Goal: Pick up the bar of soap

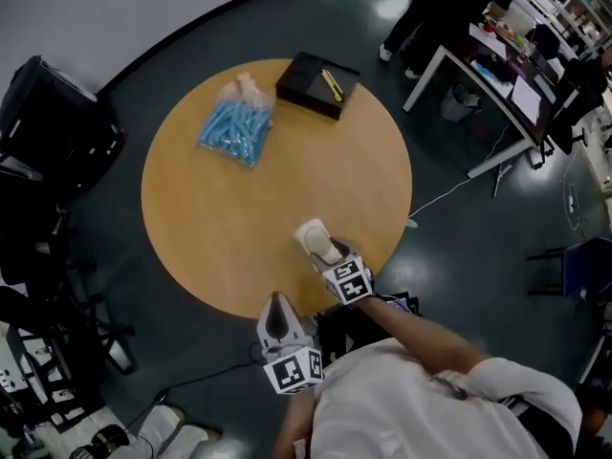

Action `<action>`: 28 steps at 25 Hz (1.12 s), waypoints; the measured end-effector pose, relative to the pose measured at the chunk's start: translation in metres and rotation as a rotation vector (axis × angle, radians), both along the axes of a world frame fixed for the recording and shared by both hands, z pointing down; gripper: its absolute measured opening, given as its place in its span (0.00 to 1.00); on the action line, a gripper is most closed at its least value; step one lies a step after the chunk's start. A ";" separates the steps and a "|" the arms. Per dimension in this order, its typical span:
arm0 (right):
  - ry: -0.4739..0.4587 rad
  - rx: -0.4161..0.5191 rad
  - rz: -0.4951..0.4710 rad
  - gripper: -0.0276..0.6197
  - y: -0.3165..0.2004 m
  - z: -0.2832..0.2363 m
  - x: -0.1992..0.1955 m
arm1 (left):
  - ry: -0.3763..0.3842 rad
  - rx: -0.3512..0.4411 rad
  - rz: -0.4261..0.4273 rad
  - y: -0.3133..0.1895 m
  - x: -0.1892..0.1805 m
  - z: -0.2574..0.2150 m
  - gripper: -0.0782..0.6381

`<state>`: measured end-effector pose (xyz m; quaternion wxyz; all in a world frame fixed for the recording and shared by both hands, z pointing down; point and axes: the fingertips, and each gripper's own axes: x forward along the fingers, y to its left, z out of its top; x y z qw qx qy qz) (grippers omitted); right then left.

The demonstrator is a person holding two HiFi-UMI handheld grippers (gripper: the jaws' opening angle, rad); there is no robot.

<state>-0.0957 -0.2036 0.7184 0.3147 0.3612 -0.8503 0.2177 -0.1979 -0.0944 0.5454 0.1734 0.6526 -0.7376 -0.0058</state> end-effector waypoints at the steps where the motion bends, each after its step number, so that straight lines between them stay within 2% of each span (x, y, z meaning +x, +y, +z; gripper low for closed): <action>1: 0.036 -0.021 0.005 0.42 -0.003 0.013 -0.001 | 0.005 -0.008 0.001 0.000 0.000 0.003 0.12; 4: 0.114 -0.058 0.005 0.45 -0.009 0.039 0.000 | 0.018 -0.023 0.003 0.000 0.001 0.009 0.12; 9: 0.164 -0.082 -0.009 0.48 -0.018 0.054 -0.008 | 0.026 -0.034 -0.007 -0.003 -0.003 0.020 0.12; 14: 0.266 -0.050 -0.052 0.48 -0.021 0.061 -0.009 | 0.037 -0.052 -0.025 -0.004 -0.009 0.025 0.12; 18: 0.310 -0.002 -0.042 0.47 -0.021 0.062 -0.006 | 0.045 -0.054 -0.031 -0.003 -0.009 0.026 0.12; 23: 0.318 0.006 -0.055 0.45 -0.021 0.062 -0.003 | 0.042 -0.049 -0.040 0.001 -0.010 0.025 0.12; 28: 0.254 0.029 -0.048 0.45 -0.020 0.047 0.003 | 0.040 -0.048 -0.050 0.005 -0.007 0.022 0.12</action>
